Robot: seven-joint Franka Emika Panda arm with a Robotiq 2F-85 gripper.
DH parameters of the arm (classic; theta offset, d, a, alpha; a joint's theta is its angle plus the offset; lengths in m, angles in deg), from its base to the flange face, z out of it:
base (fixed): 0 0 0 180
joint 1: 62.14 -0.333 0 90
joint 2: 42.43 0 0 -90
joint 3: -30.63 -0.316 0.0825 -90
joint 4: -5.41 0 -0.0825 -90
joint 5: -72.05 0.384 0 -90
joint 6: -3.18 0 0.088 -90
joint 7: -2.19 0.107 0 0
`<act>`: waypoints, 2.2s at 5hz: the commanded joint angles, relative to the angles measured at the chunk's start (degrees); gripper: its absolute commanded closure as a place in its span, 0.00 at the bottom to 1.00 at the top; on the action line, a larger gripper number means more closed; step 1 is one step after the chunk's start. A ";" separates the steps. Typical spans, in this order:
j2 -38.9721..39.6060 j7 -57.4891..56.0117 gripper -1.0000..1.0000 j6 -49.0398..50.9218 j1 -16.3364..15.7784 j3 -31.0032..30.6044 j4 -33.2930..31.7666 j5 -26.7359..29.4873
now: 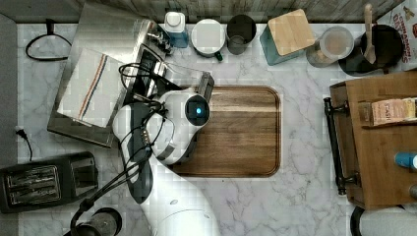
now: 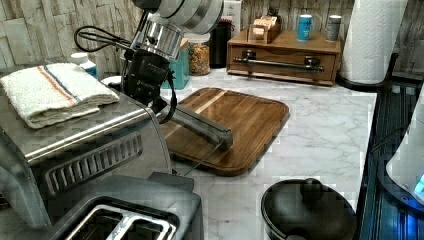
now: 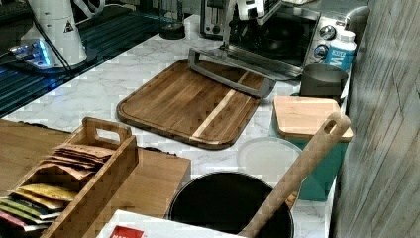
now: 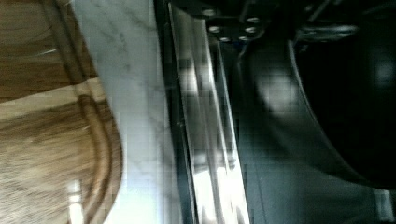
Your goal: Put the bowl in the oven.
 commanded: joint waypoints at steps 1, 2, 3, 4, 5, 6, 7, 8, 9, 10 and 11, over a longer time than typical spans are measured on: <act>-2.34 -0.58 0.00 -2.71 1.17 -0.56 1.54 1.90; -6.14 -1.25 0.00 -3.62 3.61 0.28 -2.51 3.51; -9.51 -3.72 0.00 -3.50 6.61 0.71 -5.88 6.68; -11.35 -6.88 0.00 -1.65 8.60 1.78 -7.33 8.06; -13.80 -7.58 0.00 0.60 10.14 2.82 -8.53 7.32; -13.80 -7.57 0.00 0.57 10.32 2.63 -8.52 7.29; -13.79 -7.55 0.00 0.56 10.49 2.45 -8.54 7.26; -13.78 -7.50 0.00 0.50 11.00 1.93 -8.54 7.17; -13.77 -7.45 0.00 0.46 11.22 1.70 -8.55 7.14; -13.77 -7.44 0.00 0.45 11.22 1.70 -8.55 7.13; -13.77 -7.47 0.00 0.47 11.16 1.77 -8.55 7.14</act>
